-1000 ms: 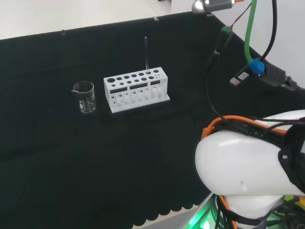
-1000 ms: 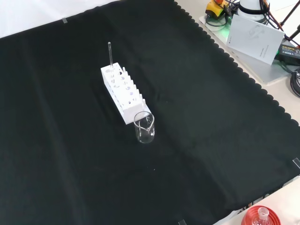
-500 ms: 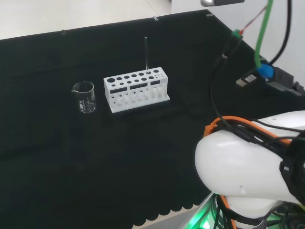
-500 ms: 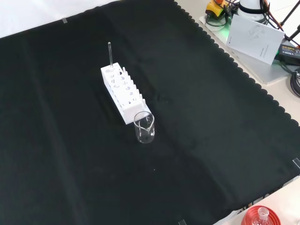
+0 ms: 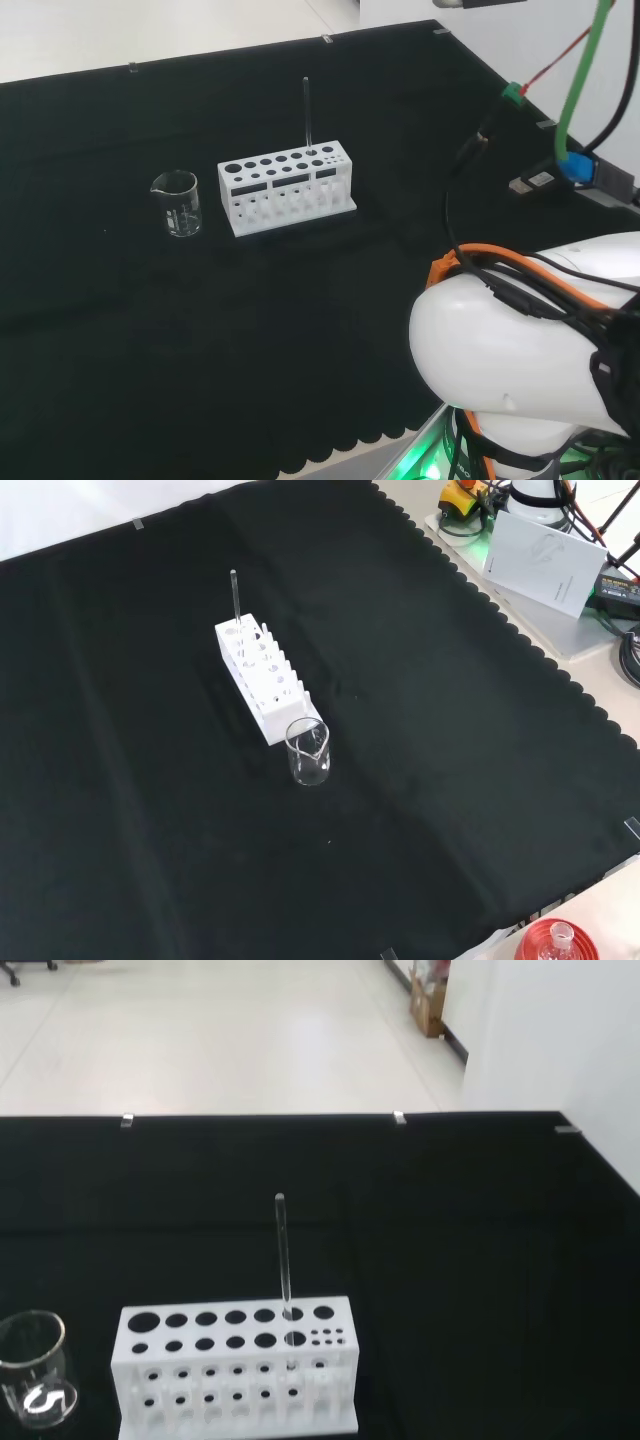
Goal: Take the glass rod from the white test tube rack.
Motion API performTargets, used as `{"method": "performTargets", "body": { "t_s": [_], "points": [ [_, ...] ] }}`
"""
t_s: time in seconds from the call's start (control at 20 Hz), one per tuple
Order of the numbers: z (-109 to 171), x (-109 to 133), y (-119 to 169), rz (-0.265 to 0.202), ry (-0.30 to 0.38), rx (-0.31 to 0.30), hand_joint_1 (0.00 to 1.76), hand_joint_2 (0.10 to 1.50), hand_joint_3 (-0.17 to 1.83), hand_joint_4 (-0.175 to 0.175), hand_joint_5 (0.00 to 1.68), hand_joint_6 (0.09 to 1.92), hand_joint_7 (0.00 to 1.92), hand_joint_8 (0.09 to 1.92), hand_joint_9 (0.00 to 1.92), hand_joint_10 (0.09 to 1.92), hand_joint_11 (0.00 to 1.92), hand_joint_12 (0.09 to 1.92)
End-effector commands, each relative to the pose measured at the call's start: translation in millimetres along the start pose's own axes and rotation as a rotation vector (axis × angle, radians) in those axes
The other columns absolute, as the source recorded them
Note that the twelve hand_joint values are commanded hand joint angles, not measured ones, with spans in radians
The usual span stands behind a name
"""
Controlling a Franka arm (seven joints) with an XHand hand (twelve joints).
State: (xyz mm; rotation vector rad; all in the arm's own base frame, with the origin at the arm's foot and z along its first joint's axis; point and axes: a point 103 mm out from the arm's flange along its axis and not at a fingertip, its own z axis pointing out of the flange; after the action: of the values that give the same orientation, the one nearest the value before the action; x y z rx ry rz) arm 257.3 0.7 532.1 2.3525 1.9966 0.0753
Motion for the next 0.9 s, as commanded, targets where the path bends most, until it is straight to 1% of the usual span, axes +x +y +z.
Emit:
{"method": "performTargets", "body": {
  "t_s": [0.05, 0.25, 0.35, 0.5, 0.7, 0.9],
  "points": [
    [31, 6, 42, -0.039, -0.028, 0.075, 0.65, 0.91, 0.53, -0.17, 0.28, 0.46, 0.3, 0.89, 0.46, 0.84, 0.33, 1.33],
    [31, 6, 63, -0.069, -0.049, 0.084, 0.71, 0.85, 0.55, -0.17, 0.27, 0.56, 0.36, 0.88, 0.52, 0.82, 0.39, 1.32],
    [34, 6, 73, -0.086, -0.064, 0.088, 0.75, 0.81, 0.58, -0.169, 0.3, 0.62, 0.41, 0.87, 0.57, 0.81, 0.44, 1.31],
    [41, 7, 86, -0.106, -0.046, 0.085, 0.81, 0.73, 0.63, -0.17, 0.37, 0.74, 0.52, 0.85, 0.66, 0.77, 0.54, 1.28],
    [52, 6, 108, -0.143, -0.042, 0.111, 0.85, 0.67, 0.66, -0.175, 0.45, 0.83, 0.62, 0.83, 0.75, 0.74, 0.64, 1.25],
    [64, 2, 132, -0.144, -0.031, 0.126, 0.87, 0.65, 0.68, -0.175, 0.5, 0.87, 0.69, 0.82, 0.82, 0.72, 0.71, 1.24]
  ]
}}
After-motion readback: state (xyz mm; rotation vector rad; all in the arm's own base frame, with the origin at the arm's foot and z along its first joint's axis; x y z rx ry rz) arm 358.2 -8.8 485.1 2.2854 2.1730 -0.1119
